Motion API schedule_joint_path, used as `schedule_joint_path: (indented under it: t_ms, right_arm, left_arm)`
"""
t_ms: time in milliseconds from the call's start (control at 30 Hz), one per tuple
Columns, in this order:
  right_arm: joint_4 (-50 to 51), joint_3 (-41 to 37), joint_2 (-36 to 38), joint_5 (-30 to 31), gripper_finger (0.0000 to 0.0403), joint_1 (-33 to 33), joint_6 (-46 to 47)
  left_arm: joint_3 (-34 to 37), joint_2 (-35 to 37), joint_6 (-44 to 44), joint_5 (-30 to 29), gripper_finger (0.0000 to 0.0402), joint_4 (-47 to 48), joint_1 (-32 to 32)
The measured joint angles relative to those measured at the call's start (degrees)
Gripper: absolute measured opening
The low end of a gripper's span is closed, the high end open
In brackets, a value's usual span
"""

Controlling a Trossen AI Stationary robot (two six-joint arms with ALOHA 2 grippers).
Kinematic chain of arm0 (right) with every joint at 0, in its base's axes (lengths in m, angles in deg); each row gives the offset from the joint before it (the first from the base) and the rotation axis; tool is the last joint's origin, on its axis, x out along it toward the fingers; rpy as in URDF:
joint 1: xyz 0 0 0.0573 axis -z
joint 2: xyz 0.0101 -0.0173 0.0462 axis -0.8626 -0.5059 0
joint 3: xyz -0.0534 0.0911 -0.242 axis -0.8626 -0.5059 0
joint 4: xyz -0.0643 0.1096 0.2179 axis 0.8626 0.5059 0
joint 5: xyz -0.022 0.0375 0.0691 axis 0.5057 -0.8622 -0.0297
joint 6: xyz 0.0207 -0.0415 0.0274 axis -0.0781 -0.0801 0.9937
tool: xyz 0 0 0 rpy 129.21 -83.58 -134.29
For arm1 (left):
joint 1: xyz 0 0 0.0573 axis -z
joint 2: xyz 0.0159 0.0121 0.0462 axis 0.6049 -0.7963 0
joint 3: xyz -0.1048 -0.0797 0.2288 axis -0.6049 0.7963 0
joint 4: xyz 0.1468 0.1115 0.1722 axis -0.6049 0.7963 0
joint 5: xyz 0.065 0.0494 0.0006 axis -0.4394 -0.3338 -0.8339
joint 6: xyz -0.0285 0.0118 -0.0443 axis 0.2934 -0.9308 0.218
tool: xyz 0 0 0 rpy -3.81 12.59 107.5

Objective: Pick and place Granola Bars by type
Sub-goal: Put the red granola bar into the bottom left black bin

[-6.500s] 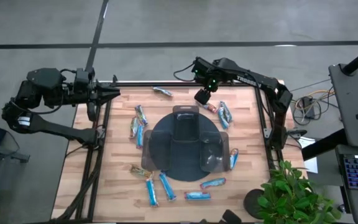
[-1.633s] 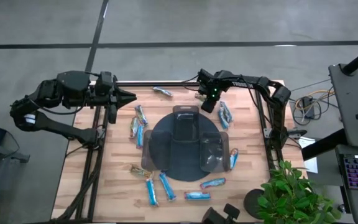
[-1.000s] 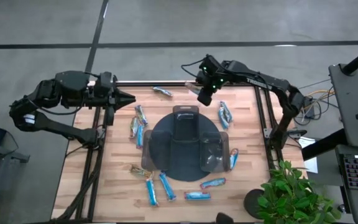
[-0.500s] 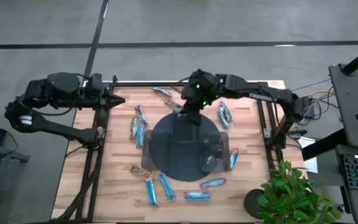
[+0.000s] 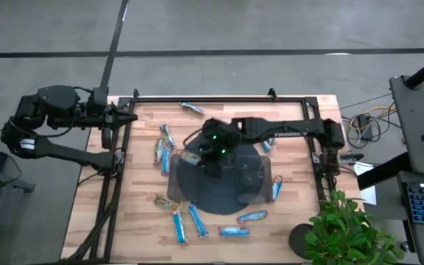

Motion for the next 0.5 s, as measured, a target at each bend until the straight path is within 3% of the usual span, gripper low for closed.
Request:
schedule_joint_path:
  t_ms: [233,500]
  right_arm:
    - [-2.82,1.31,-6.55,0.12,0.0038,-1.15,2.6]
    - [-1.55,9.48,-13.69,0.14,0.0038,-1.18,2.58]
  left_arm:
    - [-0.11,0.68,-0.04,0.0,0.0,2.11,0.02]
    - [-0.07,1.37,0.82,0.02,0.0,5.86,0.0]
